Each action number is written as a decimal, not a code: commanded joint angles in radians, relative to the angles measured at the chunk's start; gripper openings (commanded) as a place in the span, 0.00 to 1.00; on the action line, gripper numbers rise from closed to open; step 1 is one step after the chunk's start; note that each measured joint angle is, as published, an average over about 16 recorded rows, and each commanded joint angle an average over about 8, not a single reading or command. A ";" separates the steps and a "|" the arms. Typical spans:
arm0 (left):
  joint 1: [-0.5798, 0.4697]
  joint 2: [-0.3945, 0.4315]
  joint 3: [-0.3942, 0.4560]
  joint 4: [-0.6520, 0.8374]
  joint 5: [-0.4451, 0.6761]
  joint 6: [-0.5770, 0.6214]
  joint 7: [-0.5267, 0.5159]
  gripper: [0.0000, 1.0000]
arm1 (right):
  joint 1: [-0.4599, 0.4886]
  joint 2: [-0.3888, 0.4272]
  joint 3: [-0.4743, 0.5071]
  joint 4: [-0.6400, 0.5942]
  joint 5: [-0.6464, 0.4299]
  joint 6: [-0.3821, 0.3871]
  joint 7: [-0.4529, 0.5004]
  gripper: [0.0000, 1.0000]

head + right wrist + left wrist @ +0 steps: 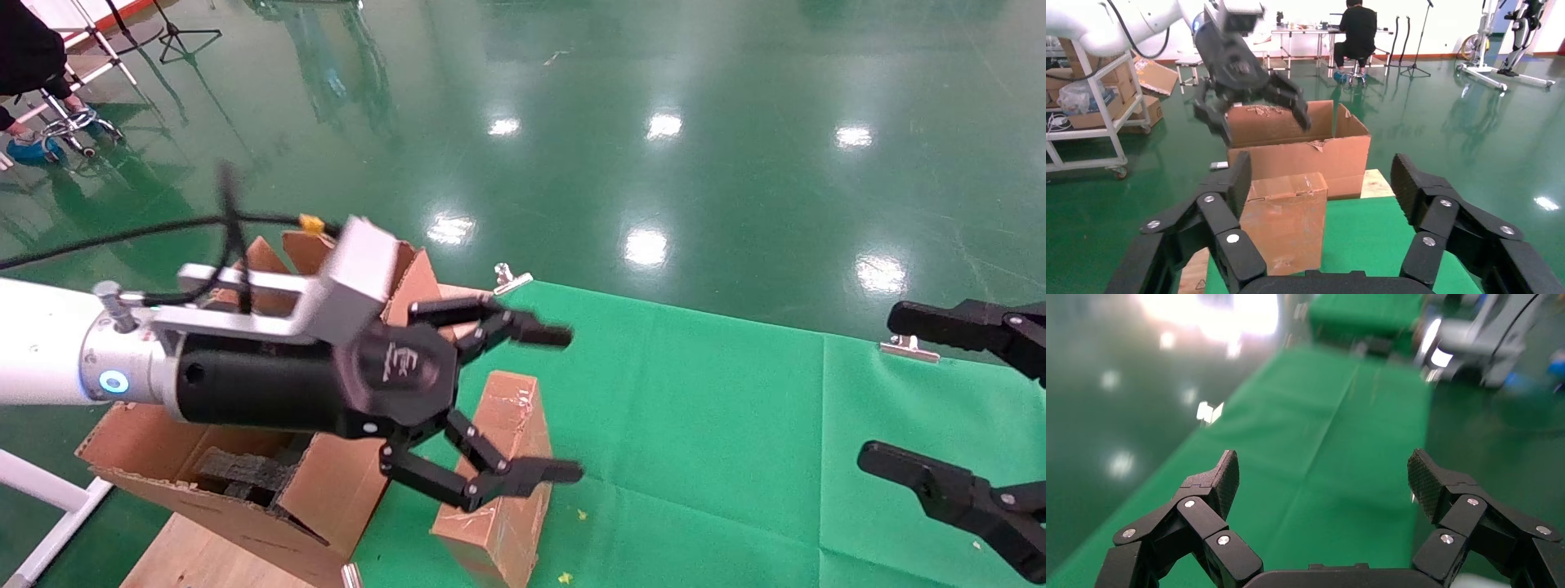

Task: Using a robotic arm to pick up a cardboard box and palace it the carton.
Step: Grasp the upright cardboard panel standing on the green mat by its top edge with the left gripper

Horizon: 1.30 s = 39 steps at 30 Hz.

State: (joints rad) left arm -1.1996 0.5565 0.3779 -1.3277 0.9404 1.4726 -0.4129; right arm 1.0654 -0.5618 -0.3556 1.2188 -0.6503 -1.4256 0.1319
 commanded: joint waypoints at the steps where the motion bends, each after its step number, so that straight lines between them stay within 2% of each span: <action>1: -0.032 -0.016 0.025 -0.013 0.053 -0.010 -0.067 1.00 | 0.000 0.000 0.000 0.000 0.000 0.000 0.000 0.00; 8: -0.139 -0.028 0.095 -0.022 0.191 0.023 -0.241 1.00 | 0.000 0.000 0.000 0.000 0.000 0.000 0.000 0.00; 12: -0.158 -0.031 0.108 -0.023 0.217 0.029 -0.269 1.00 | 0.000 0.000 0.000 0.000 0.000 0.000 0.000 0.00; 18: -0.157 -0.026 0.110 -0.013 0.217 0.036 -0.254 1.00 | 0.000 0.000 0.000 0.000 0.000 0.000 0.000 0.00; 22: -0.205 -0.005 0.147 -0.004 0.272 0.058 -0.341 1.00 | 0.000 0.000 0.000 0.000 0.000 0.000 0.000 0.00; 29: -0.373 0.077 0.292 -0.005 0.428 0.103 -0.644 1.00 | 0.000 0.000 0.000 0.000 0.000 0.000 0.000 0.00; 33: -0.476 0.125 0.407 -0.007 0.504 0.112 -0.794 1.00 | 0.000 0.000 0.000 0.000 0.000 0.000 0.000 0.00; 39: -0.615 0.194 0.604 -0.007 0.570 0.117 -0.964 1.00 | 0.000 0.000 0.000 0.000 0.000 0.000 0.000 0.00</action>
State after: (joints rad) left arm -1.8033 0.7458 0.9740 -1.3340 1.4960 1.5877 -1.3657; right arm 1.0652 -0.5616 -0.3556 1.2185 -0.6500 -1.4253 0.1319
